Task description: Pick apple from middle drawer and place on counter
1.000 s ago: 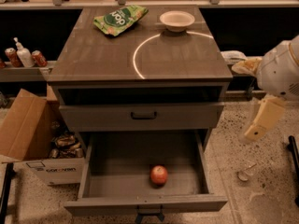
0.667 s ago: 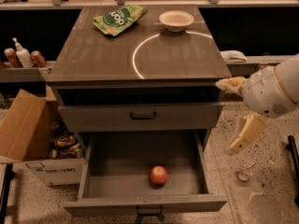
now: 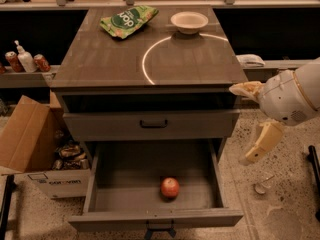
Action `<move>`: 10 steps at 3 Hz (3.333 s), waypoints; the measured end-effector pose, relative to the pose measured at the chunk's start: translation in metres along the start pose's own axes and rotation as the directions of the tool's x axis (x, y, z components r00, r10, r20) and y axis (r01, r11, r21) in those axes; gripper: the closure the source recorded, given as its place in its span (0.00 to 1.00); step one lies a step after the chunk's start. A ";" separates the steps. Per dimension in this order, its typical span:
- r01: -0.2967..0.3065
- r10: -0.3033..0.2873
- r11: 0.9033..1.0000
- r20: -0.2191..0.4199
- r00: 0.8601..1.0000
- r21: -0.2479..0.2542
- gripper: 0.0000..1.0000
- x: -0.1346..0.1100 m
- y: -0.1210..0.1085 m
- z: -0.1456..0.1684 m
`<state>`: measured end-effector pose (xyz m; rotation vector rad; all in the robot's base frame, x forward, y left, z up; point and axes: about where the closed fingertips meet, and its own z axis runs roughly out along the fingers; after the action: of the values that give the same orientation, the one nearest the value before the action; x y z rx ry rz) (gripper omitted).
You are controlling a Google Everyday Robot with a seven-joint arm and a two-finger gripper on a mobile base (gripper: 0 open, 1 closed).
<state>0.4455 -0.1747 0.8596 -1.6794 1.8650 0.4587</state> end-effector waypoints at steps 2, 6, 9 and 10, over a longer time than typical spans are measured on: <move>-0.013 0.015 0.999 0.058 0.998 -0.040 0.00 0.047 0.001 0.043; -0.047 0.070 0.978 0.107 0.992 -0.204 0.00 0.143 0.010 0.152; -0.086 0.105 0.963 0.061 0.993 -0.256 0.00 0.176 0.011 0.213; -0.042 0.061 0.962 0.062 0.996 -0.271 0.00 0.185 -0.001 0.248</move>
Offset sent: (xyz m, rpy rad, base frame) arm 0.0107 -0.0264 -0.1230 0.1151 0.0416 0.0577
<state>0.4867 -0.1693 0.5529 -1.7644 1.8655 0.8152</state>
